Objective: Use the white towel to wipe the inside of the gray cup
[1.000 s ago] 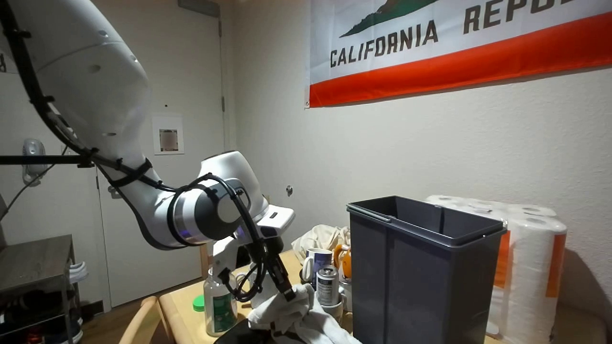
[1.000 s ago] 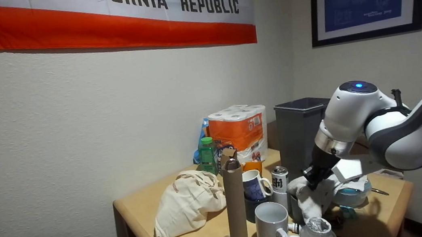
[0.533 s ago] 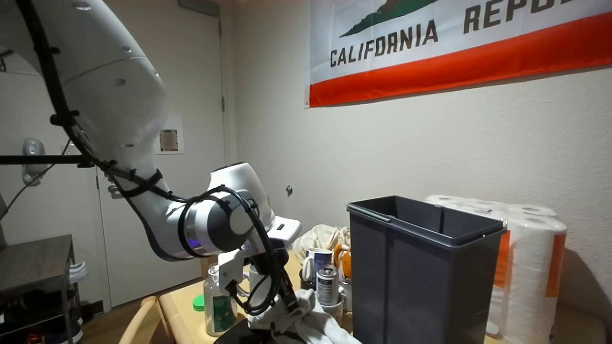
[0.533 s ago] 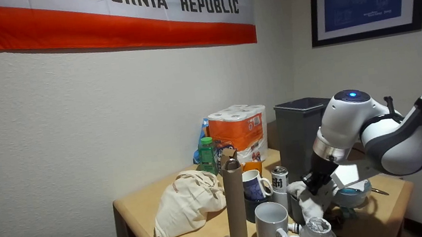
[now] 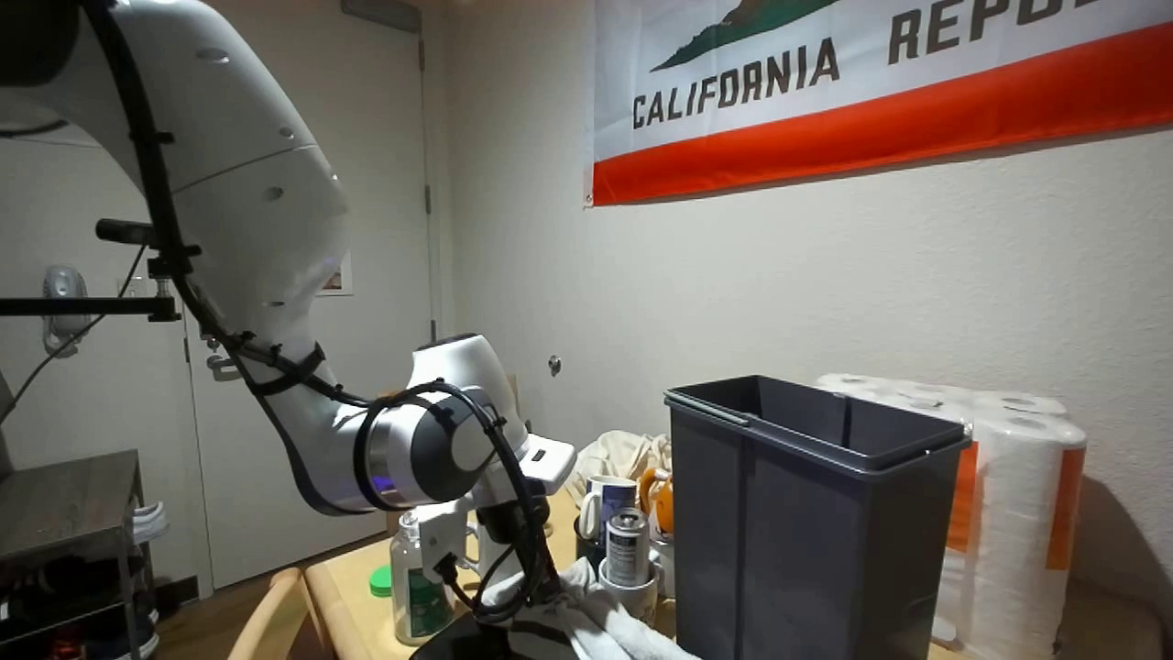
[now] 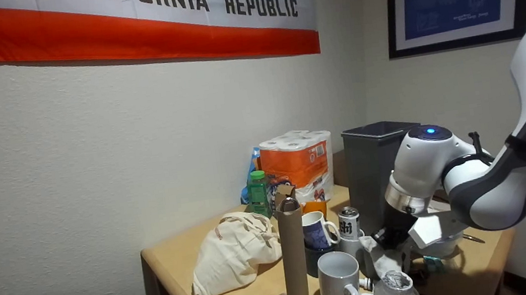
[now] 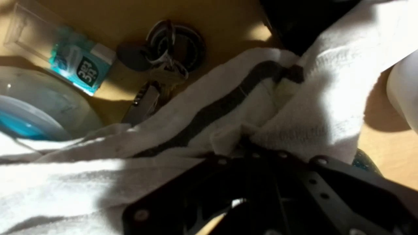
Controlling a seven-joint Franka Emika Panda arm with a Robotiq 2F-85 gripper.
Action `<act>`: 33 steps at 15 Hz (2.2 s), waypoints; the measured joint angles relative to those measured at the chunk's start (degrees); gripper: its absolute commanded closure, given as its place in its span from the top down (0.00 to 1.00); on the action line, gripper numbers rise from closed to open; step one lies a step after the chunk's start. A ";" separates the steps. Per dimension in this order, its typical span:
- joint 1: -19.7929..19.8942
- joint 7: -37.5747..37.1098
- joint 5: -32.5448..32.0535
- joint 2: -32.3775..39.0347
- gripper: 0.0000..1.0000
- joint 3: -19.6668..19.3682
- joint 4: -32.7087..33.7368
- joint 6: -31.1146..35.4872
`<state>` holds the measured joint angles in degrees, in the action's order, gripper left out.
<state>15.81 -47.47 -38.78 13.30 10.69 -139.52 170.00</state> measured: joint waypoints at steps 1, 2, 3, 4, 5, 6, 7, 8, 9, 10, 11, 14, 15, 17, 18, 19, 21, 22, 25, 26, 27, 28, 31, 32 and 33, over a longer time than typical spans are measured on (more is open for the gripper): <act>-0.07 0.00 -0.27 0.38 0.00 -0.04 0.16 0.00; -0.09 0.00 -0.34 0.68 0.00 -0.05 0.29 0.00; -0.12 0.00 -0.35 0.90 0.00 -0.09 0.43 0.00; -0.13 0.00 -0.36 1.02 0.26 -0.12 0.55 0.00; -0.14 -0.06 -0.36 1.08 0.28 -0.12 0.66 0.00; -0.17 -0.17 -0.35 1.09 0.34 -0.12 0.75 -0.02; -0.21 -0.25 -0.27 1.09 0.42 -0.12 0.88 -0.03; -0.23 -0.26 0.00 1.09 0.48 -0.08 1.00 -0.03; -0.28 -0.26 0.22 1.09 0.55 -0.03 1.14 -0.03; -0.36 -0.26 0.33 1.08 0.63 -0.01 1.31 -0.03; -0.45 -0.26 0.36 1.07 0.69 -0.01 1.48 -0.08; -0.64 -0.26 0.46 1.07 0.25 0.04 1.84 -0.17; -0.68 -0.26 0.46 1.07 0.18 0.04 1.83 -0.22; -0.82 -0.25 0.46 1.10 0.01 0.04 1.70 -0.49; -0.92 -0.25 0.46 1.15 0.06 0.04 1.58 -0.54; -1.06 -0.25 0.46 1.24 0.36 0.02 1.48 -0.57; -1.30 -0.26 0.46 1.46 0.34 0.00 1.27 -0.69; -1.34 -0.30 0.46 1.58 0.39 0.00 1.14 -0.91; -1.39 -1.42 0.47 1.78 0.58 0.00 0.62 -1.31; -1.43 -2.05 0.47 1.78 0.61 -0.01 0.55 -1.31; -1.44 -2.54 0.46 1.78 0.62 -0.04 0.55 -1.32; -1.44 -2.79 0.46 1.78 0.65 -0.05 0.56 -1.32; -1.45 -3.49 0.44 1.77 0.15 -0.08 0.58 -1.38; -1.50 -3.49 0.44 1.78 0.09 -0.08 0.58 -1.48; -1.64 -3.50 0.43 1.83 0.00 -0.08 0.50 -1.87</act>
<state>14.17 -50.97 -38.36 15.13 10.62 -139.02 168.13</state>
